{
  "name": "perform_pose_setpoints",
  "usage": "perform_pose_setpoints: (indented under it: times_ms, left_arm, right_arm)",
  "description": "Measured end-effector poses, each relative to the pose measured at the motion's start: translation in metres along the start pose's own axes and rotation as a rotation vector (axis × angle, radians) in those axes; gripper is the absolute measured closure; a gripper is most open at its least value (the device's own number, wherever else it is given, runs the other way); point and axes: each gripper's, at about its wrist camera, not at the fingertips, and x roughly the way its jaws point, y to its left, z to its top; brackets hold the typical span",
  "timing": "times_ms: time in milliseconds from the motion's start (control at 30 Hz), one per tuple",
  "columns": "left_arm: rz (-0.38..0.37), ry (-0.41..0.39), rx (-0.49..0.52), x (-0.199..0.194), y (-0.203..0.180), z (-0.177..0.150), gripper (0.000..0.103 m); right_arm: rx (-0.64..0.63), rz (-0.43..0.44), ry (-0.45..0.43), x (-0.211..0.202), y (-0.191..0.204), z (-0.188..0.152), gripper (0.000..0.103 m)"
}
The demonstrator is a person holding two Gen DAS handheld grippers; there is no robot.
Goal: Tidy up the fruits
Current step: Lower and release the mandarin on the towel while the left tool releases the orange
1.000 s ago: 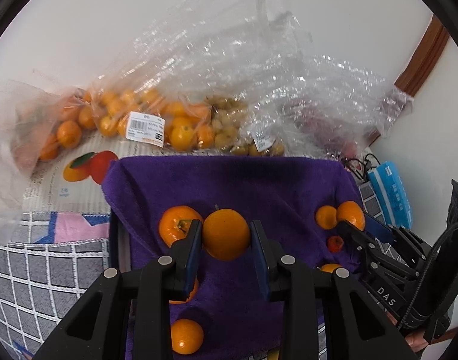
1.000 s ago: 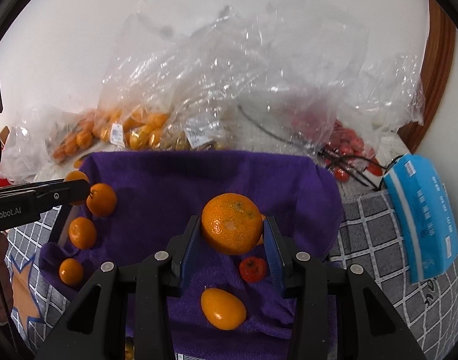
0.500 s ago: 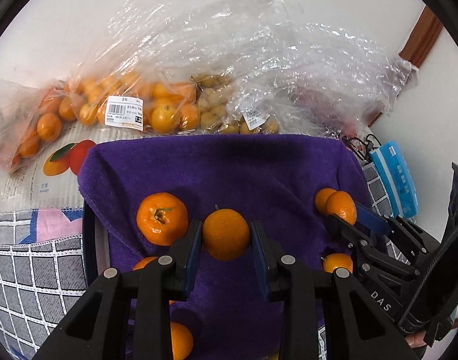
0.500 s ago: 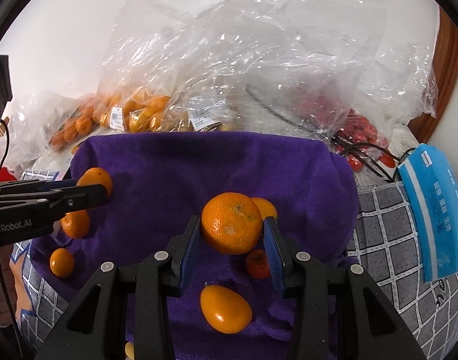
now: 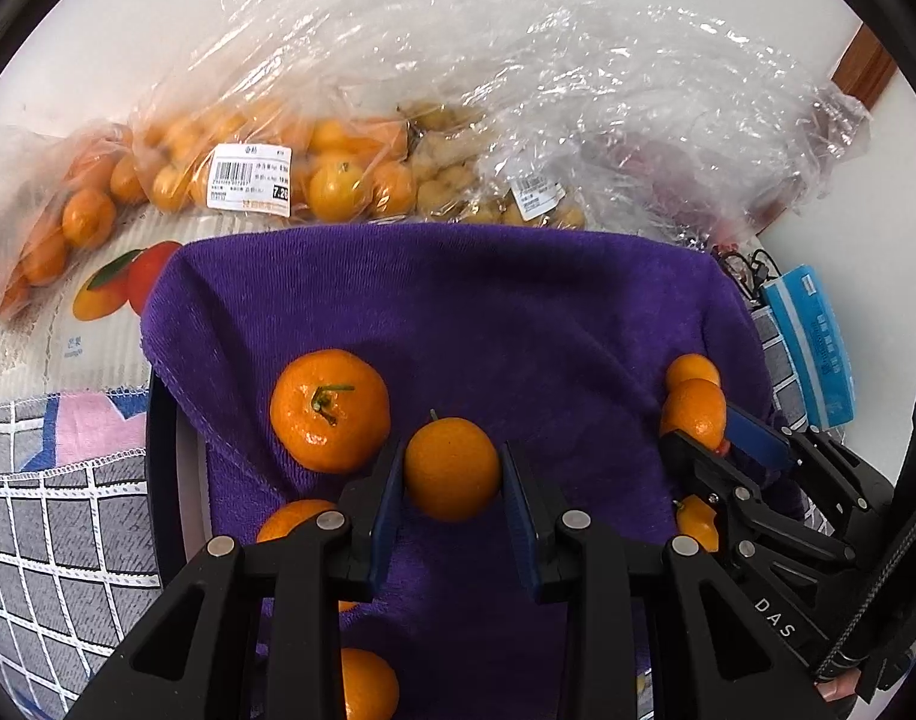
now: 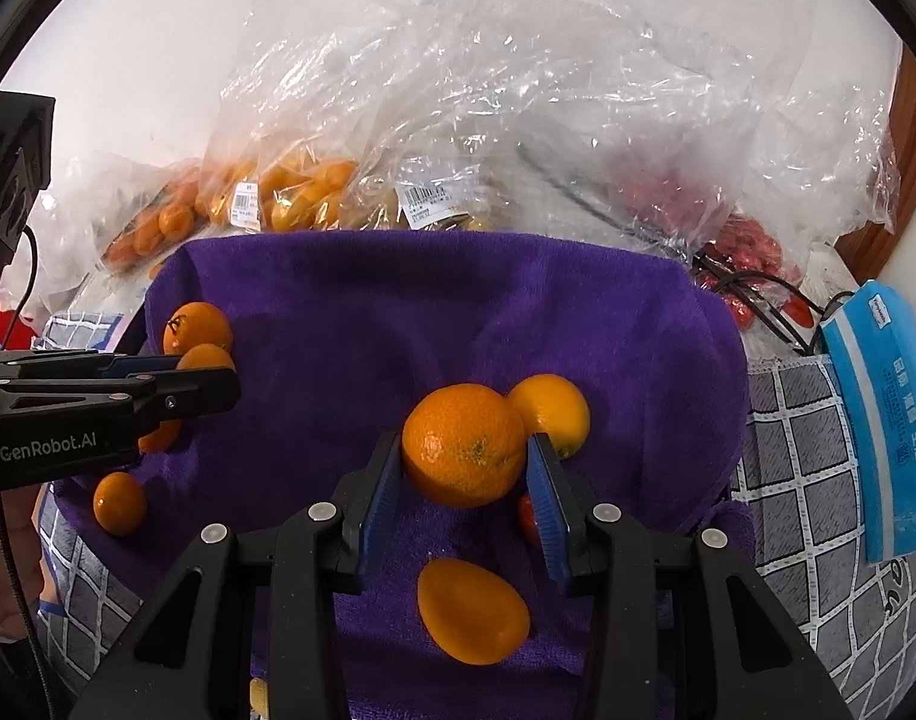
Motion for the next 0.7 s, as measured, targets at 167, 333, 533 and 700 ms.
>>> perform_pose_setpoints:
  times_ms: [167,333,533,700]
  left_arm:
    - [0.003,0.021,-0.007,0.009,0.002,-0.001,0.072]
    - [-0.002,0.023,-0.009,0.013,0.001,-0.001,0.072]
    - [-0.005,0.023,-0.006,0.011,0.001,-0.002,0.072]
    - [-0.021,0.026,0.006,0.003,0.0,-0.007,0.067]
  right_arm:
    - [0.001,0.005,0.003,0.002,-0.004,-0.002,0.061]
    - [-0.005,0.001,-0.003,0.0,-0.004,-0.003,0.061]
    - [-0.008,0.0,-0.001,-0.002,-0.005,-0.004,0.053]
    - [-0.016,0.004,-0.005,-0.007,-0.004,-0.008,0.051]
